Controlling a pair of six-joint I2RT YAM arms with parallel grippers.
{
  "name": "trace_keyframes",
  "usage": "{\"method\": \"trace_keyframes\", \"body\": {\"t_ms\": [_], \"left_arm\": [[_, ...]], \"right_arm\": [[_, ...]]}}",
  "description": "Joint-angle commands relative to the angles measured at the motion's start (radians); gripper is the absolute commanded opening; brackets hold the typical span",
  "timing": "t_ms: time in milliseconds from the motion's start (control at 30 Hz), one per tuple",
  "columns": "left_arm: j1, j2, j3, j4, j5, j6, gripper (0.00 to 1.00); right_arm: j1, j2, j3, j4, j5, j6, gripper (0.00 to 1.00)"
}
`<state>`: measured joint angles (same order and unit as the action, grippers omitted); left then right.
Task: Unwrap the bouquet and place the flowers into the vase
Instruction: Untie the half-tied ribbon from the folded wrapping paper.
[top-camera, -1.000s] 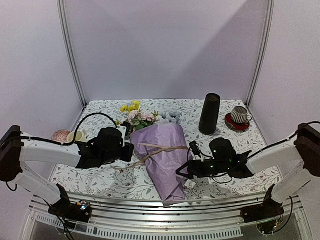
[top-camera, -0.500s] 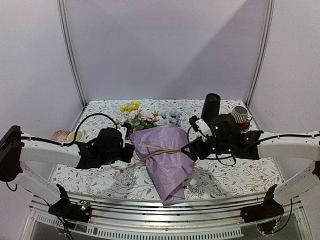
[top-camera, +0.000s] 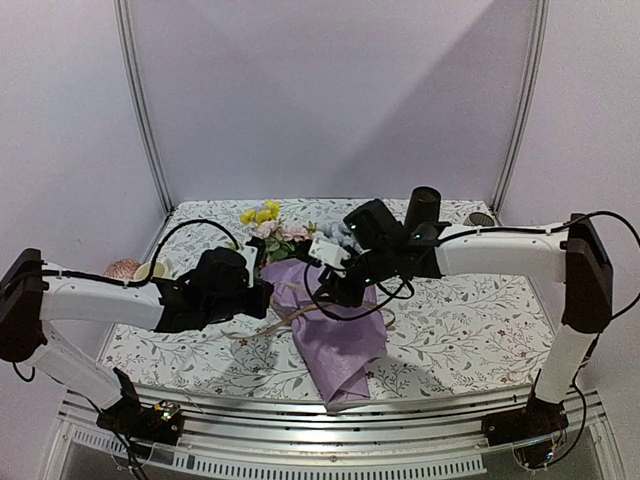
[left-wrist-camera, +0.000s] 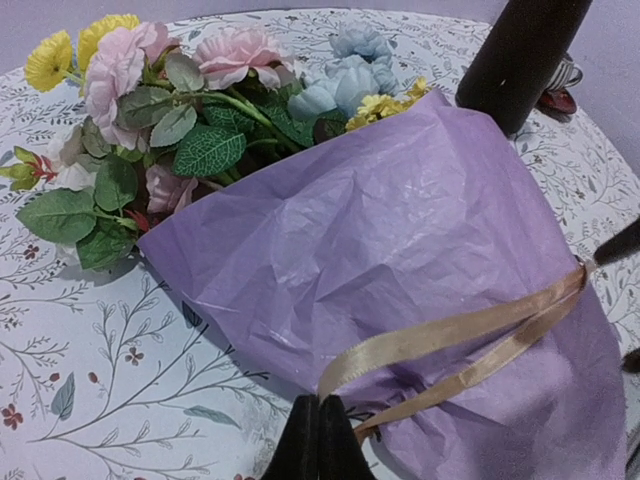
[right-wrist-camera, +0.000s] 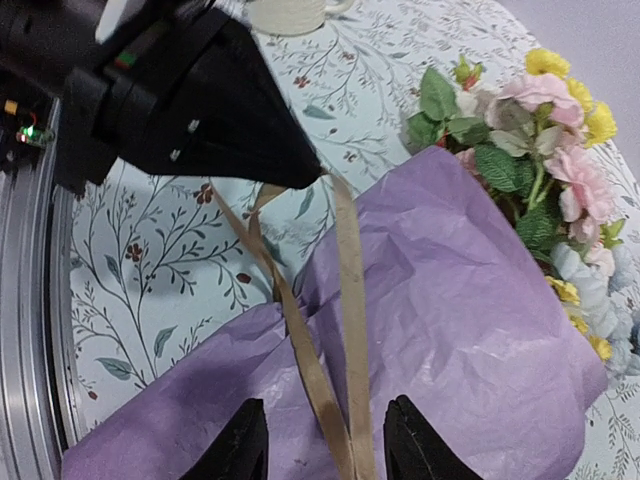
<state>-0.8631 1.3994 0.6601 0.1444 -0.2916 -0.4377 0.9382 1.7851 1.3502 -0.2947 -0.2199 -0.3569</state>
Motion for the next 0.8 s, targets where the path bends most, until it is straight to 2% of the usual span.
{"method": "trace_keyframes", "body": {"t_ms": [0, 133, 767], "left_arm": [[0.017, 0.018, 0.030, 0.018, 0.009, 0.012, 0.00], [0.019, 0.032, 0.039, 0.023, 0.012, 0.013, 0.00], [0.055, 0.088, 0.055, 0.041, 0.045, 0.010, 0.00]], "right_arm": [[0.024, 0.068, 0.063, -0.094, -0.010, -0.129, 0.41], [0.030, 0.108, 0.093, -0.101, -0.003, -0.144, 0.34], [0.043, 0.199, 0.154, -0.145, 0.075, -0.169, 0.32]]}}
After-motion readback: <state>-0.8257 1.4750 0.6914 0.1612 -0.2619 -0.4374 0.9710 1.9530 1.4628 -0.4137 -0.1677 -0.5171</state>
